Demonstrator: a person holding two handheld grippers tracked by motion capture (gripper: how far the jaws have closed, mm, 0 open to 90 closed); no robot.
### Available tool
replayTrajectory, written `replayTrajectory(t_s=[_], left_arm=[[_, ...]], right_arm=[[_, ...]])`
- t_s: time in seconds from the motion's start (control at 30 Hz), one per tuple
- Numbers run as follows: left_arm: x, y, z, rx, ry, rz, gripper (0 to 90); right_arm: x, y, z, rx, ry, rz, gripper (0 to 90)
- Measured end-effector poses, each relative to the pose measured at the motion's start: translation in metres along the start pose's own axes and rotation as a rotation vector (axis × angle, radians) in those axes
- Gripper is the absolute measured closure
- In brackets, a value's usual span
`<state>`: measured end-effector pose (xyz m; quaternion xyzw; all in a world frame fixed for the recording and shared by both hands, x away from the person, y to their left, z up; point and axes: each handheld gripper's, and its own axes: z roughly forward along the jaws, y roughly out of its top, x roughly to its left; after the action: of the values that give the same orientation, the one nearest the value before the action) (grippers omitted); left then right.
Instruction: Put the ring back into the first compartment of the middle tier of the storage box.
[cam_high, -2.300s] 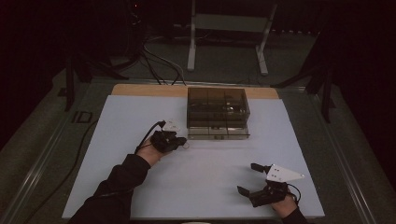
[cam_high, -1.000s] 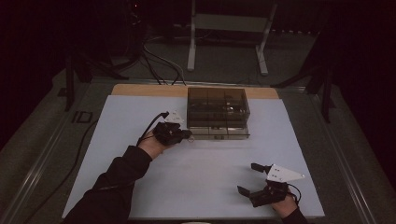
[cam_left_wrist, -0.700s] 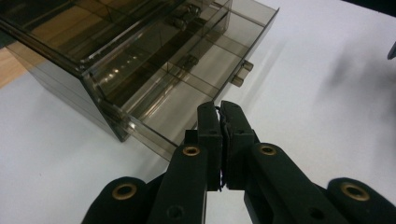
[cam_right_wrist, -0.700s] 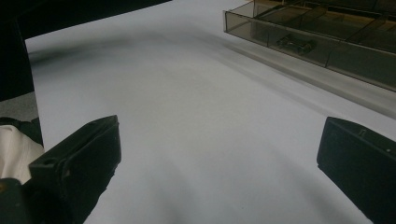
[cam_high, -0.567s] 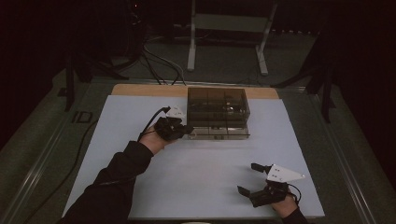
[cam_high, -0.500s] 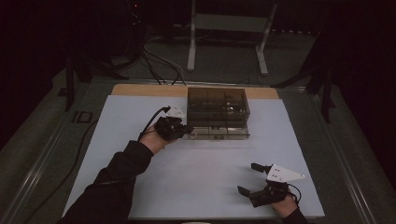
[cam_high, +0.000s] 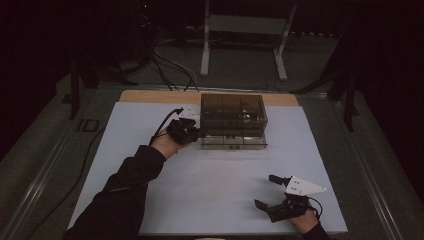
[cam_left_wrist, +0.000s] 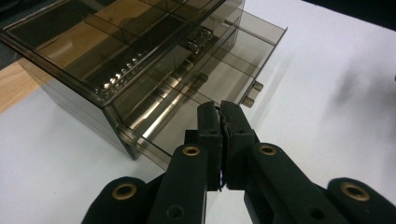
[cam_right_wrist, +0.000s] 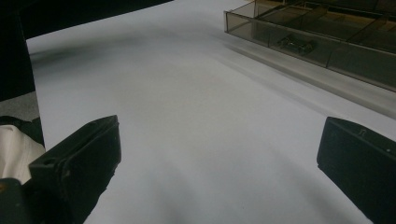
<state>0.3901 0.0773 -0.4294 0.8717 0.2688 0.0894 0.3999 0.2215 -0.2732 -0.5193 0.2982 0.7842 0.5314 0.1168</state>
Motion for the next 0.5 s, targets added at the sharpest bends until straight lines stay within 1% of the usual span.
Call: replayTrajectory(t_s=[0.13, 0.23, 0.3, 0.33, 0.4, 0.47, 0.5], left_arm=[[0.004, 0.003, 0.002, -0.005, -0.002, -0.014, 90.0], [0.005, 0.005, 0.004, -0.004, 0.0, -0.016, 90.0], [0.006, 0.006, 0.006, -0.001, 0.006, -0.013, 90.0], [0.008, 0.007, 0.008, -0.006, 0.007, -0.02, 90.0], [0.009, 0.008, 0.008, -0.009, 0.014, -0.019, 90.0], [0.013, 0.01, 0.009, -0.021, 0.012, -0.035, 90.0], [0.014, 0.01, 0.01, -0.019, 0.012, -0.035, 90.0]], right_arm=[[0.0, 0.0, 0.0, -0.001, 0.001, 0.002, 0.0], [0.0, 0.0, 0.0, 0.0, 0.001, 0.001, 0.0], [0.0, 0.0, 0.0, 0.0, 0.002, -0.001, 0.0], [0.0, 0.0, 0.0, -0.001, 0.003, 0.0, 0.0], [0.0, 0.0, 0.0, -0.002, 0.003, 0.001, 0.0], [0.0, 0.0, 0.0, -0.002, 0.005, 0.0, 0.0], [0.0, 0.0, 0.0, -0.001, 0.005, -0.001, 0.0]])
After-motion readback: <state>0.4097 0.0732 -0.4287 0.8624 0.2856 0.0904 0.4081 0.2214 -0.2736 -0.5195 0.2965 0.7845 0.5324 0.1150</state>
